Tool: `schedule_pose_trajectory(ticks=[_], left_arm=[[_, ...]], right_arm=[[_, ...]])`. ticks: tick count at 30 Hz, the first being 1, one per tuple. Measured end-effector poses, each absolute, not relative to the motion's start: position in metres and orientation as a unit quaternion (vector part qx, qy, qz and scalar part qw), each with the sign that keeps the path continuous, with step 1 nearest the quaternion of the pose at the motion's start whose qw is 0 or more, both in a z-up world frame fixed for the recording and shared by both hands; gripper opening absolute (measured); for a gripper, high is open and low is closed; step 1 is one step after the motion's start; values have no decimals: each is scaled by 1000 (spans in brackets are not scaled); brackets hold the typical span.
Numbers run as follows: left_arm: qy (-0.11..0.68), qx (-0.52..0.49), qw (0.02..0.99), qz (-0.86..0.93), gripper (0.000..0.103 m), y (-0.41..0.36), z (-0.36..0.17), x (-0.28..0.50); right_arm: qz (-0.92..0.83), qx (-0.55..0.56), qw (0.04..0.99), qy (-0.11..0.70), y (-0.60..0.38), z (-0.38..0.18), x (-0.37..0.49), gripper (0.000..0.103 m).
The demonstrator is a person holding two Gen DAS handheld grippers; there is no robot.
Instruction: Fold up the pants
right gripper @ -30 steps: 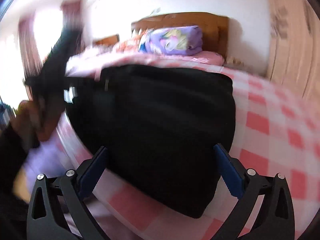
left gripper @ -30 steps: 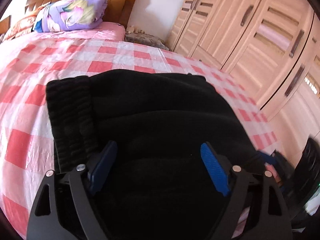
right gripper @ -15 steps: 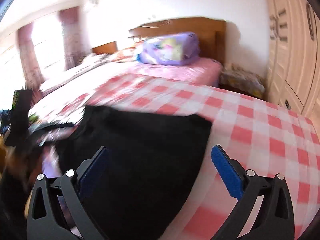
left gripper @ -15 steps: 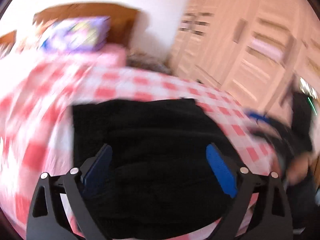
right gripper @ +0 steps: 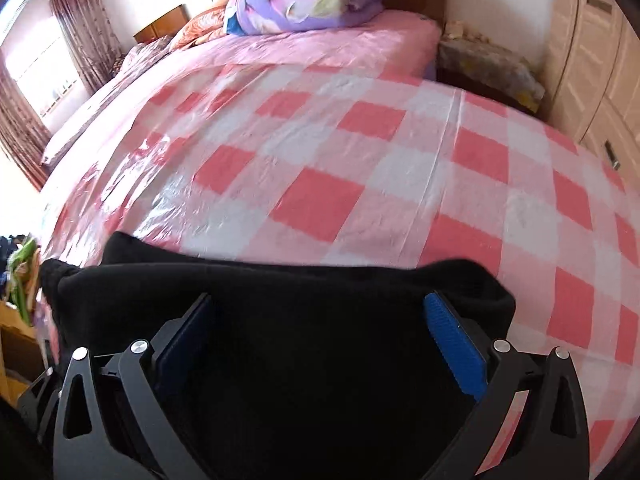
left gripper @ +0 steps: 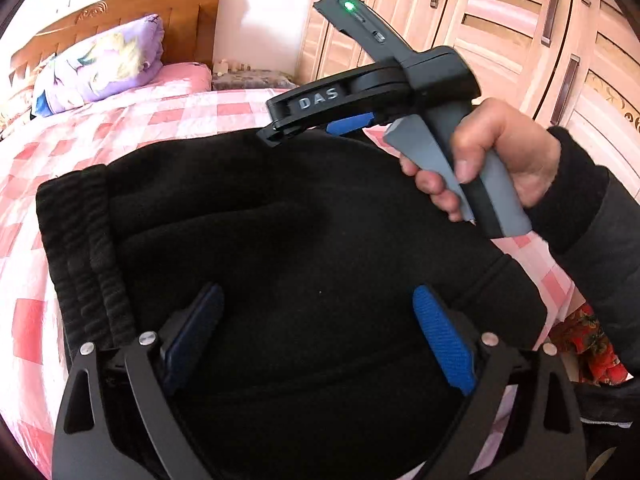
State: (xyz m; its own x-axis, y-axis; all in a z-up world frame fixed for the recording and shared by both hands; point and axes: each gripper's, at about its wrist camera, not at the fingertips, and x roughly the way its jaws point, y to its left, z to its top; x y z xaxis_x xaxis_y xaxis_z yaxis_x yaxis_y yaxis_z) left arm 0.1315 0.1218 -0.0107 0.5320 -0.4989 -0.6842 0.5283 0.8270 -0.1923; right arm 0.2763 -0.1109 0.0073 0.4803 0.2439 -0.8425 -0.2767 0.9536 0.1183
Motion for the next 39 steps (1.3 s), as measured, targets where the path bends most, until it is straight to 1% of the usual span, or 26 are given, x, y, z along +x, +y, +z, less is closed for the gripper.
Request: schedule_pose_trajectory(ticks=[3,5,7,8,11,14,16,18,20,22,25,28,30,31,35,37,39], left_arm=[[380,18,876,-295,96,123,-11,130],[379,18,877,-294,96,123,-11,128],[377,16,879,-291,96,123,-11,129],[377,16,880,-289,96,123,-10,130],[374,17,883,-281,96,122,-11,129],[374,18,884,-281,96,120,-11,123],[376,19,882,-283,96,119,-10,123],[377,18,881,-286,96,120,-10,124],[376,18,882,-284,96,121,-11,126],[374,17,883,-283,96,121,-11,126],[368,17,887,-279,97,119,-12,124],[367,17,888,-277,97,117,-12,123],[367,17,888,-277,97,117,-13,123],[368,17,888,-277,97,117,-12,123],[369,18,886,-280,97,116,-11,123],[368,19,886,-282,97,116,-12,122],[362,19,888,-284,97,117,-12,120]], right_arm=[[181,-2,874,451,-103,32,259,99],[208,-10,873,441,-90,40,254,99],[227,-55,851,470,-64,24,257,99],[214,-93,837,494,-48,5,266,99],[214,-68,840,493,-47,6,287,99],[202,-31,849,487,-56,10,299,99],[213,2,861,462,-68,25,291,98],[211,45,878,426,-98,46,279,98],[182,78,889,412,-137,56,272,99],[131,70,898,415,-170,56,271,99],[97,54,883,457,-201,39,272,99],[160,47,853,495,-191,17,271,99],[165,-10,843,512,-172,1,272,98],[132,-56,847,512,-163,-9,277,98],[80,18,877,473,-185,2,292,98],[57,17,891,451,-186,16,282,98],[69,18,901,429,-190,33,267,98]])
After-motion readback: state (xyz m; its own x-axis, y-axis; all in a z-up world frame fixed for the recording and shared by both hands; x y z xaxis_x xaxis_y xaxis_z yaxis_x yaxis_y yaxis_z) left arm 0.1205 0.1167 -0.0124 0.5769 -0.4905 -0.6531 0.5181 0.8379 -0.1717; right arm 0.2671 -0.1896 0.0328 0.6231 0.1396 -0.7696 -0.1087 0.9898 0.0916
